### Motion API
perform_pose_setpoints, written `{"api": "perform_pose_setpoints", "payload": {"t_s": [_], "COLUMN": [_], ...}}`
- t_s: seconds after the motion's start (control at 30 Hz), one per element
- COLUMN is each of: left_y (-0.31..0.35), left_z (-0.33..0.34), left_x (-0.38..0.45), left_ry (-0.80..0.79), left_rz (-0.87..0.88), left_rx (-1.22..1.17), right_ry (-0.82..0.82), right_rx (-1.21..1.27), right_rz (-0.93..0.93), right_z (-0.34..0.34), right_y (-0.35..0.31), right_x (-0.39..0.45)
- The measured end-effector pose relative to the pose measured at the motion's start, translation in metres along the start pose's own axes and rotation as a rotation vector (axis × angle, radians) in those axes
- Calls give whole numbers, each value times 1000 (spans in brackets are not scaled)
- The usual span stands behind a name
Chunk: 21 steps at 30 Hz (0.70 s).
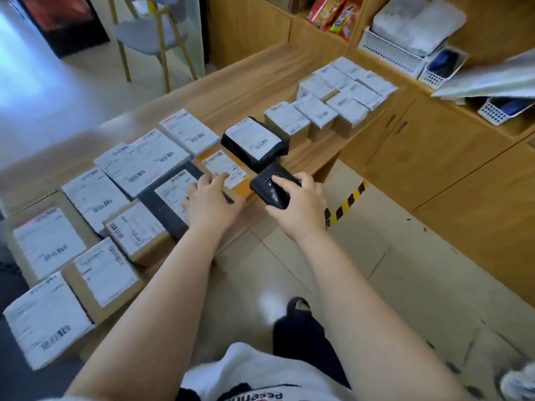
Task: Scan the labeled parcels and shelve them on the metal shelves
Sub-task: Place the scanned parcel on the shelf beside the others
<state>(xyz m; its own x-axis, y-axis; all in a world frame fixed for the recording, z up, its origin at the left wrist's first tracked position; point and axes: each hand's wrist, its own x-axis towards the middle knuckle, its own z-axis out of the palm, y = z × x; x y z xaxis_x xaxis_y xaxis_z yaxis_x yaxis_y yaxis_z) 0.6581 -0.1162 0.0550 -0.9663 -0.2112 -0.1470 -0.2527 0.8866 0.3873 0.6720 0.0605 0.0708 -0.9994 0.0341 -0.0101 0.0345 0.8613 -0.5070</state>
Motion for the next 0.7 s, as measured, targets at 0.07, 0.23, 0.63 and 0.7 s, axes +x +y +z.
{"api": "perform_pose_setpoints", "payload": {"t_s": [0.07, 0.23, 0.63, 0.7], "left_y": [20, 56, 11, 2], "left_z": [6, 18, 26, 27], "left_x": [23, 65, 180, 205], "left_ry": [4, 5, 63, 28], "left_rz": [-105, -299, -658, -728], "left_rx": [-18, -1, -55, -60], "right_ry": [-63, -157, -239, -276], "right_rx": [-40, -103, -96, -131], "right_rz": [-85, -237, -440, -486], "right_z": [-7, -17, 64, 75], "right_y": [10, 18, -37, -51], "right_x": [40, 123, 267, 288]}}
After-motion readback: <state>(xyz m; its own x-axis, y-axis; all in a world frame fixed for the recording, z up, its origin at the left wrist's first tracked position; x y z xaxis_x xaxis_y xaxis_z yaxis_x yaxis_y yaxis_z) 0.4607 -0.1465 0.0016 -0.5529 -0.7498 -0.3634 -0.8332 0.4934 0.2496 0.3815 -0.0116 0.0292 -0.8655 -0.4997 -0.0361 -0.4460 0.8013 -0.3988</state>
